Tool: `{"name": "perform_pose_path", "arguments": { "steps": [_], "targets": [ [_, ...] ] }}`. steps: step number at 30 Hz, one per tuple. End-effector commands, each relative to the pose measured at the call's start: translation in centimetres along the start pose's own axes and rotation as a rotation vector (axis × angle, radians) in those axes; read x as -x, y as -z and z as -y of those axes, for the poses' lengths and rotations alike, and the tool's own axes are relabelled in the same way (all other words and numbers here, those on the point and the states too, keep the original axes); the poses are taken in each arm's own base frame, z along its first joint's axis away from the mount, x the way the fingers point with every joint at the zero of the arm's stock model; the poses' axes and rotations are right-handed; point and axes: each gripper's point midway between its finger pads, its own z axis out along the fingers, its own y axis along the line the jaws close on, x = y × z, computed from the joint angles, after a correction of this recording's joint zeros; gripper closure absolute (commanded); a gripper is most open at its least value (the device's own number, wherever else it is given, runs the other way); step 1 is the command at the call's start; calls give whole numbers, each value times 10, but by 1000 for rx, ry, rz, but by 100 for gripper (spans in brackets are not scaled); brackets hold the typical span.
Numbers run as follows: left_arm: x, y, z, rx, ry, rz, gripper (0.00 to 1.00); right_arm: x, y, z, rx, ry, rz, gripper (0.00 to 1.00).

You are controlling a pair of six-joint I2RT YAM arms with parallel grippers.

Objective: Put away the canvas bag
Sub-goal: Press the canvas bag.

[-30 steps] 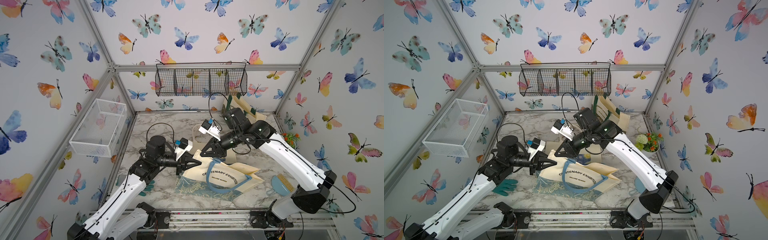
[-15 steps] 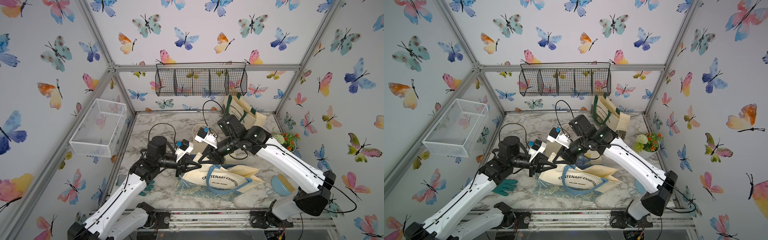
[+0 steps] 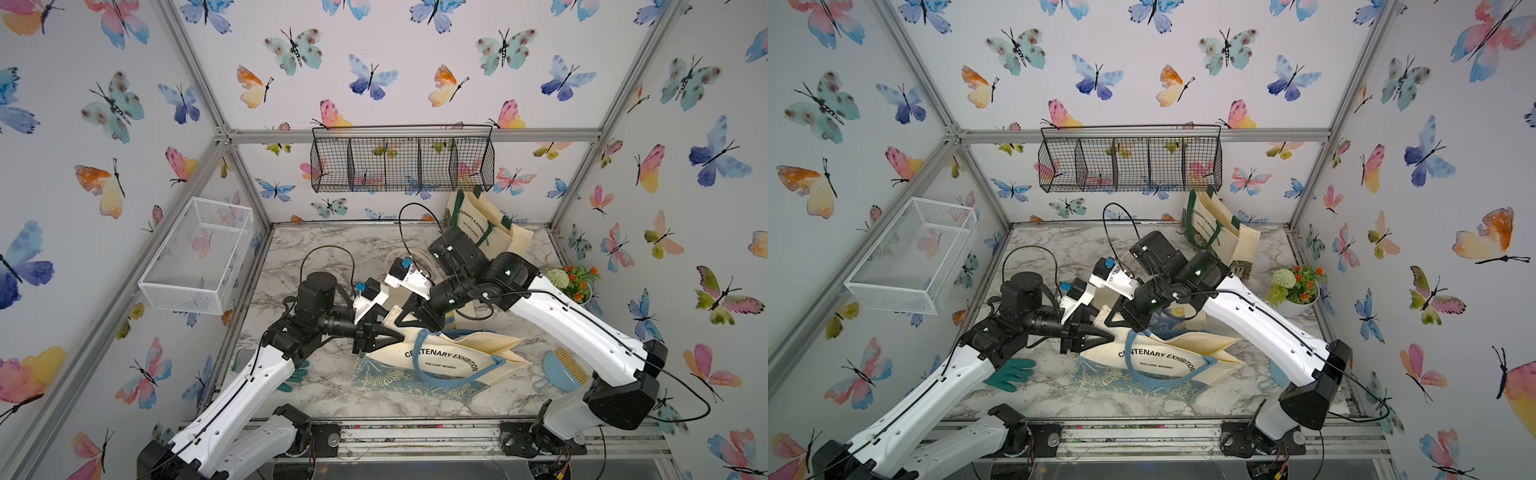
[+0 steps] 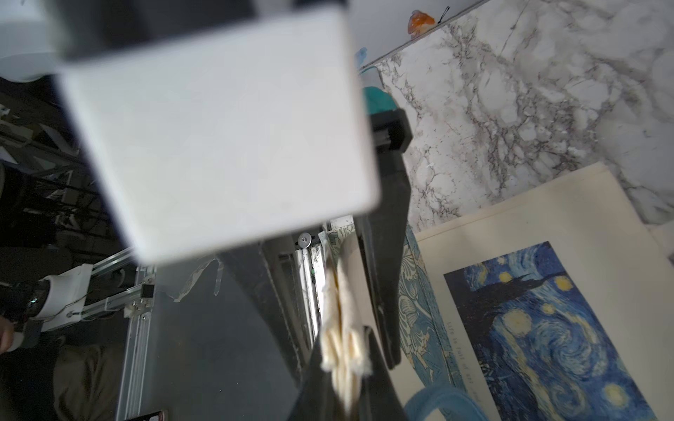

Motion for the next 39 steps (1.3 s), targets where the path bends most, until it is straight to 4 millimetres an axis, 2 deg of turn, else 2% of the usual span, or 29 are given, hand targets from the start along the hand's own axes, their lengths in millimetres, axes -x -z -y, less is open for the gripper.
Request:
{"name": "perform_pose_path", "arguments": {
  "steps": [1, 3, 5, 7, 8, 11, 12, 13, 14, 16, 17, 18, 19, 20, 22, 23, 24, 25, 28, 29, 30, 31, 33, 34, 35, 36, 38, 39],
  "targets": [
    [6, 2, 4, 1, -38, 24, 50, 25, 32, 14, -160, -10, 66, 99],
    [4, 2, 4, 1, -32, 24, 52, 35, 44, 21, -207, -27, 87, 99],
    [2, 1, 4, -1, -27, 21, 62, 44, 54, 25, -238, -42, 110, 99],
    [0, 1, 3, 4, -23, 18, 97, 50, 60, 27, -260, -47, 126, 99],
    [-2, 1, 2, 8, -19, 16, 100, 52, 63, 29, -270, -51, 132, 99],
    [-4, 0, 4, -5, -17, 16, 100, 58, 71, 31, -293, -53, 152, 99],
    [-4, 1, 6, -16, -19, 20, 92, 59, 74, 31, -301, -53, 158, 99],
    [-3, 1, 7, -17, -18, 26, 68, 61, 77, 32, -309, -54, 164, 99],
    [-4, 1, 6, -8, -13, 34, 57, 62, 80, 33, -322, -53, 170, 99],
    [-5, 2, 5, 18, -20, 46, 52, 65, 86, 35, -347, -51, 181, 99],
    [-7, 2, 2, 39, -22, 50, 57, 66, 89, 35, -359, -49, 186, 99],
    [-8, 3, 0, 60, -23, 52, 73, 66, 92, 36, -371, -47, 189, 99],
    [-9, 4, -5, 88, -19, 50, 93, 67, 94, 38, -385, -49, 191, 99],
    [-12, 3, -8, 104, -8, 43, 100, 67, 98, 40, -403, -50, 194, 98],
    [-16, 2, -10, 100, 8, 29, 100, 67, 103, 42, -426, -52, 195, 99],
    [-18, 1, -10, 91, 19, 25, 90, 67, 105, 43, -434, -53, 196, 99],
    [-19, 0, -12, 93, 28, 22, 64, 67, 107, 45, -444, -54, 198, 99],
    [-20, 0, -15, 105, 39, 21, 50, 68, 109, 46, -457, -56, 202, 99],
    [-24, -1, -17, 119, 43, 22, 51, 68, 116, 50, -487, -61, 211, 99],
    [-24, -1, -18, 123, 39, 22, 72, 69, 118, 51, -499, -62, 214, 99],
    [-26, -1, -19, 131, 41, 20, 97, 68, 120, 53, -512, -65, 216, 99],
    [-28, 0, -23, 154, 52, 16, 100, 68, 123, 55, -529, -65, 220, 99],
    [-33, -1, -26, 165, 68, 6, 100, 68, 127, 56, -548, -65, 224, 99],
    [-37, -2, -27, 167, 80, 1, 81, 68, 130, 57, -560, -66, 228, 99],
    [-39, -2, -30, 177, 94, -2, 55, 69, 132, 59, -570, -67, 231, 99],
    [-41, -2, -30, 180, 101, -3, 51, 69, 134, 59, -579, -67, 235, 99],
    [-46, -2, -33, 192, 110, -4, 51, 69, 137, 60, -590, -66, 242, 98],
    [-48, -2, -35, 205, 114, -5, 62, 69, 136, 61, -591, -66, 242, 98]
  ]
}}
